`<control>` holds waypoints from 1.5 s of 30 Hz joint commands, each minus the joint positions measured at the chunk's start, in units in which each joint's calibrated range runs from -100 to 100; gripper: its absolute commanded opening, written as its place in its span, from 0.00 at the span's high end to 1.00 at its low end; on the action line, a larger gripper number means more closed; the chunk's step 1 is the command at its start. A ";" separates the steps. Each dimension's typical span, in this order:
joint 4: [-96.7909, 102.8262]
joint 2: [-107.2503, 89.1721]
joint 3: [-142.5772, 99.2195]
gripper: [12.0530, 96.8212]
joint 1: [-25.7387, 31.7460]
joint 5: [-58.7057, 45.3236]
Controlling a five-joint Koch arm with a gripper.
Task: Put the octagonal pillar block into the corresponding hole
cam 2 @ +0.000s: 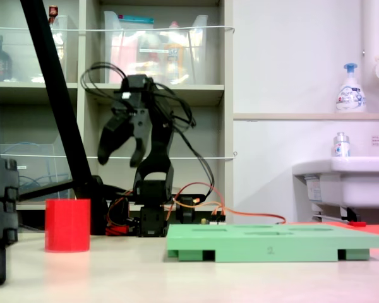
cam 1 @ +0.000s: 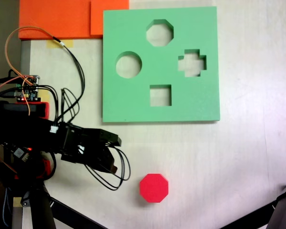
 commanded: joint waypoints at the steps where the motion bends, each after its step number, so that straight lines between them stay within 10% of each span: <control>1: -4.29 5.06 5.14 0.71 -1.27 -1.32; 16: -4.10 39.00 22.09 0.02 -2.34 -2.44; 45: -5.54 78.25 35.45 0.02 -2.83 -4.69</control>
